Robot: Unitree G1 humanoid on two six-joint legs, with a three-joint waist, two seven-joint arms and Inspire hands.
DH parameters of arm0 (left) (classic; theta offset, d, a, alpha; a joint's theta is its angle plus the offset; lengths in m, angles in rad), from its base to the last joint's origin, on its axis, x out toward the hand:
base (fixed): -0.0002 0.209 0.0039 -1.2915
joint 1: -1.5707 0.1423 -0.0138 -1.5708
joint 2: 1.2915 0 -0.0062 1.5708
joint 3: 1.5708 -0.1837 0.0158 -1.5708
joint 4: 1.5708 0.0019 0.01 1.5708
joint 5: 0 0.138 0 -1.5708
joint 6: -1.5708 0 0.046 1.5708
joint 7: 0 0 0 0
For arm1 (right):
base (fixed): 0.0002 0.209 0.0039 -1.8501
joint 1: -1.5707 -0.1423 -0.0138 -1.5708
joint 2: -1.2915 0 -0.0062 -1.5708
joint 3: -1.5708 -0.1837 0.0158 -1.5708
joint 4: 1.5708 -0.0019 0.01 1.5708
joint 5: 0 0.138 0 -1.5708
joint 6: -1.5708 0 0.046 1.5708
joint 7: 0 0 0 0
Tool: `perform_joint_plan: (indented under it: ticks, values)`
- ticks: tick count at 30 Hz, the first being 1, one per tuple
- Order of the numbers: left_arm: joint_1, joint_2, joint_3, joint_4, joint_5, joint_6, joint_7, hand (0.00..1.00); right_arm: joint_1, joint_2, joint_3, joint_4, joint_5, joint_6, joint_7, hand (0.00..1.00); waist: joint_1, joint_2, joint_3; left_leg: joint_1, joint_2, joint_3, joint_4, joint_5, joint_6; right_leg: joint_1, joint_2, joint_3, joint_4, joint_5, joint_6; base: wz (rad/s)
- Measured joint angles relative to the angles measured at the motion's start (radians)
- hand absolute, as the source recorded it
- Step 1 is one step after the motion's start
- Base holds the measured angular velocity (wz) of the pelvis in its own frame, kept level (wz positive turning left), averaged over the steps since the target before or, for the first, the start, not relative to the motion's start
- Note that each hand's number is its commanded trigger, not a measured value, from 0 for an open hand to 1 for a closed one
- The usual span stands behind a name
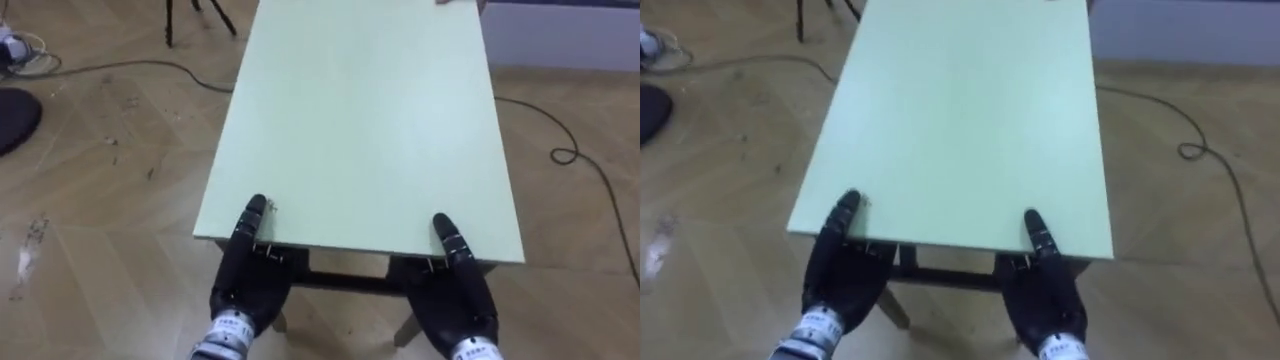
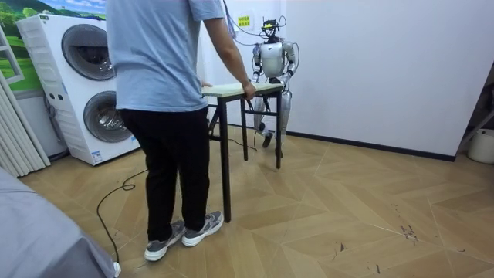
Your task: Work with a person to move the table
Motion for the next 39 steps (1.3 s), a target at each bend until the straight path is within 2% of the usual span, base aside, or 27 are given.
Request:
perform_joint_plan:
  ticks: [1, 2, 3, 4, 5, 6, 7, 8, 9, 14, 18, 20, 21, 22, 23, 24, 25, 26, 27, 29, 30, 32, 34, 35, 36, 37, 39]
  values:
    - [0.004, -0.001, 0.021, -0.015, 0.0, 0.0, 0.0, 1.0, -0.025, -0.003, 0.017, 0.0, 0.0, -0.001, -0.005, 1.0, 0.023, -0.006, 0.0022, -0.046, 0.002, -0.026, 0.037, 0.0, 0.0, 0.062, -0.027, 0.011, -0.138, -0.006, 0.012, -0.87]
    - [0.006, 0.001, 0.031, -0.022, 0.0, 0.0, 0.0, 1.0, -0.04, -0.004, 0.026, 0.0, -0.003, 0.0, -0.011, 1.0, 0.031, -0.01, 0.0028, -0.074, 0.006, -0.052, 0.064, 0.0, 0.0, 0.08, -0.034, 0.015, -0.207, -0.015, 0.02, -0.76]
    - [0.006, 0.0, 0.055, -0.031, 0.0, -0.002, 0.0, 1.0, -0.074, -0.006, 0.046, 0.002, -0.004, 0.0, -0.028, 1.0, 0.032, -0.009, 0.0029, -0.15, 0.022, -0.131, 0.143, 0.0, -0.001, 0.113, -0.016, 0.012, -0.331, -0.081, 0.057, -0.46]
    - [0.006, 0.001, 0.068, -0.039, 0.0, -0.002, 0.0, 1.0, -0.086, -0.004, 0.056, 0.002, -0.004, -0.001, -0.031, 1.0, 0.036, -0.01, 0.0041, -0.187, 0.035, -0.16, 0.185, 0.001, -0.002, 0.129, 0.005, 0.009, -0.388, -0.095, 0.06, -0.31]
    - [0.005, 0.005, 0.074, -0.05, 0.007, 0.002, 0.0, 1.0, -0.094, 0.006, 0.058, 0.007, -0.003, -0.004, -0.032, 1.0, 0.049, -0.009, 0.0102, -0.274, 0.076, -0.2, 0.307, 0.005, 0.002, 0.162, 0.06, 0.014, -0.488, -0.098, 0.06, 0.07]
    - [-0.004, 0.02, 0.069, -0.061, 0.016, 0.014, 0.003, 1.0, -0.088, 0.019, 0.057, 0.012, 0.003, -0.018, -0.019, 1.0, 0.05, -0.018, 0.0116, -0.368, 0.058, -0.231, 0.359, 0.007, 0.003, 0.196, 0.074, 0.03, -0.555, -0.112, 0.043, 0.31]
    - [-0.016, 0.018, 0.064, -0.063, 0.021, 0.016, 0.003, 1.0, -0.086, 0.015, 0.053, 0.011, 0.01, -0.026, -0.003, 1.0, 0.041, -0.027, 0.0111, -0.4, 0.021, -0.237, 0.299, 0.028, 0.008, 0.188, 0.074, 0.035, -0.565, -0.126, 0.037, 0.6]
    - [-0.032, 0.023, 0.052, -0.083, 0.026, 0.012, 0.01, 1.0, -0.096, 0.001, 0.046, 0.005, 0.02, -0.034, 0.019, 1.0, 0.019, -0.026, 0.011, -0.441, 0.007, -0.193, 0.185, 0.119, 0.06, 0.153, 0.09, 0.03, -0.553, -0.171, 0.046, 0.5]
    - [-0.055, 0.047, 0.043, -0.086, 0.03, 0.01, 0.02, 1.0, -0.104, 0.004, 0.045, 0.006, 0.02, -0.035, 0.012, 1.0, 0.018, -0.058, 0.0117, -0.465, 0.022, -0.145, 0.187, 0.129, 0.072, 0.116, 0.087, 0.017, -0.528, -0.212, 0.048, 0.32]
    - [-0.064, 0.051, 0.041, -0.084, 0.033, 0.005, 0.047, 1.0, -0.111, 0.014, 0.047, 0.013, 0.028, -0.039, -0.007, 1.0, 0.056, -0.057, 0.013, -0.456, 0.065, -0.115, 0.204, 0.139, 0.058, 0.15, 0.094, -0.063, -0.639, -0.219, 0.031, -0.26]
    - [-0.033, 0.053, 0.041, -0.082, 0.041, -0.005, 0.048, 1.0, -0.112, 0.012, 0.067, 0.042, 0.032, -0.036, -0.007, 1.0, 0.08, -0.03, 0.0123, -0.442, 0.114, -0.115, 0.198, 0.169, 0.039, 0.15, 0.14, -0.078, -0.649, -0.212, 0.006, -0.23]
    - [-0.023, 0.056, 0.039, -0.082, 0.041, -0.008, 0.053, 1.0, -0.102, 0.02, 0.075, 0.048, 0.033, -0.046, -0.007, 1.0, 0.083, -0.021, 0.0141, -0.425, 0.122, -0.126, 0.166, 0.204, 0.03, 0.144, 0.157, -0.091, -0.63, -0.202, -0.012, -0.02]
    - [-0.02, 0.058, 0.032, -0.082, 0.046, -0.01, 0.058, 1.0, -0.094, 0.019, 0.075, 0.048, 0.035, -0.056, -0.007, 1.0, 0.086, -0.015, 0.0129, -0.414, 0.125, -0.134, 0.124, 0.245, 0.022, 0.128, 0.17, -0.106, -0.613, -0.186, -0.039, 0.05]
    - [-0.019, 0.058, 0.031, -0.082, 0.047, -0.011, 0.059, 1.0, -0.093, 0.02, 0.077, 0.05, 0.036, -0.059, -0.007, 1.0, 0.092, -0.012, 0.0131, -0.407, 0.125, -0.145, 0.091, 0.274, 0.014, 0.119, 0.182, -0.103, -0.616, -0.176, -0.053, 0.0]
    - [-0.021, 0.058, 0.028, -0.082, 0.051, -0.012, 0.065, 1.0, -0.094, 0.022, 0.076, 0.055, 0.036, -0.064, -0.007, 1.0, 0.101, -0.01, 0.0131, -0.389, 0.107, -0.189, -0.002, 0.353, -0.027, 0.095, 0.213, -0.092, -0.647, -0.146, -0.081, 0.18]
    - [-0.029, 0.057, 0.024, -0.081, 0.051, -0.012, 0.071, 1.0, -0.094, 0.021, 0.075, 0.054, 0.038, -0.071, -0.007, 1.0, 0.1, -0.012, 0.0127, -0.369, 0.082, -0.257, -0.117, 0.457, -0.144, 0.068, 0.238, -0.105, -0.693, -0.103, -0.109, 0.0]
    - [-0.021, 0.049, 0.024, -0.081, 0.051, -0.017, 0.07, 1.0, -0.101, 0.016, 0.076, 0.056, 0.038, -0.07, -0.007, 1.0, 0.102, -0.009, 0.0169, -0.365, 0.1, -0.285, -0.057, 0.409, -0.167, 0.052, 0.224, -0.138, -0.689, -0.082, -0.129, -0.16]
    - [-0.004, 0.044, 0.027, -0.082, 0.051, -0.023, 0.07, 1.0, -0.111, 0.014, 0.085, 0.071, 0.037, -0.065, -0.008, 1.0, 0.108, -0.002, 0.0174, -0.362, 0.123, -0.284, 0.044, 0.326, -0.144, 0.055, 0.225, -0.159, -0.687, -0.074, -0.136, -0.63]
    - [0.026, 0.028, 0.036, -0.082, 0.049, -0.027, 0.068, 1.0, -0.118, 0.015, 0.102, 0.083, 0.035, -0.065, -0.011, 1.0, 0.116, 0.021, 0.0161, -0.347, 0.173, -0.283, 0.245, 0.189, -0.128, 0.063, 0.24, -0.19, -0.682, -0.064, -0.15, -0.57]
    - [0.043, 0.007, 0.041, -0.081, 0.048, -0.027, 0.068, 1.0, -0.118, 0.007, 0.106, 0.082, 0.028, -0.067, -0.011, 1.0, 0.12, 0.049, 0.017, -0.297, 0.224, -0.301, 0.457, 0.076, -0.146, 0.054, 0.261, -0.214, -0.651, -0.058, -0.167, -0.23]
    - [0.042, 0.007, 0.043, -0.081, 0.046, -0.023, 0.068, 1.0, -0.118, 0.006, 0.11, 0.082, 0.028, -0.075, -0.011, 1.0, 0.105, 0.058, 0.0159, -0.244, 0.243, -0.341, 0.541, 0.057, -0.159, 0.046, 0.274, -0.232, -0.643, -0.053, -0.176, 0.18]
    - [0.035, 0.004, 0.042, -0.082, 0.047, -0.021, 0.068, 1.0, -0.119, 0.005, 0.108, 0.075, 0.029, -0.081, -0.01, 1.0, 0.072, 0.066, 0.0151, -0.134, 0.274, -0.392, 0.555, 0.053, -0.174, 0.016, 0.29, -0.237, -0.63, -0.051, -0.184, 0.42]
    - [0.026, -0.001, 0.043, -0.082, 0.05, -0.015, 0.068, 1.0, -0.119, 0.001, 0.106, 0.064, 0.027, -0.09, -0.007, 1.0, 0.044, 0.087, 0.014, 0.03, 0.308, -0.437, 0.434, 0.065, -0.194, -0.038, 0.298, -0.227, -0.584, -0.05, -0.186, 0.37]
    - [0.021, -0.004, 0.043, -0.082, 0.05, -0.011, 0.068, 1.0, -0.119, 0.001, 0.103, 0.064, 0.028, -0.093, -0.003, 1.0, 0.035, 0.091, 0.0144, 0.067, 0.307, -0.446, 0.376, 0.071, -0.204, -0.056, 0.299, -0.208, -0.565, -0.05, -0.186, 0.35]
    - [0.007, -0.005, 0.039, -0.081, 0.055, -0.005, 0.068, 1.0, -0.12, 0.001, 0.094, 0.065, 0.028, -0.1, 0.004, 1.0, 0.022, 0.096, 0.0143, 0.132, 0.304, -0.447, 0.236, 0.081, -0.228, -0.099, 0.3, -0.165, -0.517, -0.051, -0.184, 0.23]
    - [0.001, -0.004, 0.035, -0.081, 0.058, -0.003, 0.071, 1.0, -0.12, 0.001, 0.092, 0.065, 0.03, -0.103, 0.004, 1.0, 0.021, 0.095, 0.0134, 0.156, 0.295, -0.438, 0.179, 0.068, -0.235, -0.12, 0.296, -0.148, -0.495, -0.05, -0.183, 0.13]
    - [0.002, -0.006, 0.017, -0.081, 0.061, -0.005, 0.084, 1.0, -0.107, -0.016, 0.095, 0.056, 0.036, -0.108, 0.013, 1.0, 0.0, 0.091, 0.0124, 0.218, 0.236, -0.434, 0.04, 0.09, -0.234, -0.174, 0.248, -0.111, -0.393, -0.031, -0.178, 0.12]
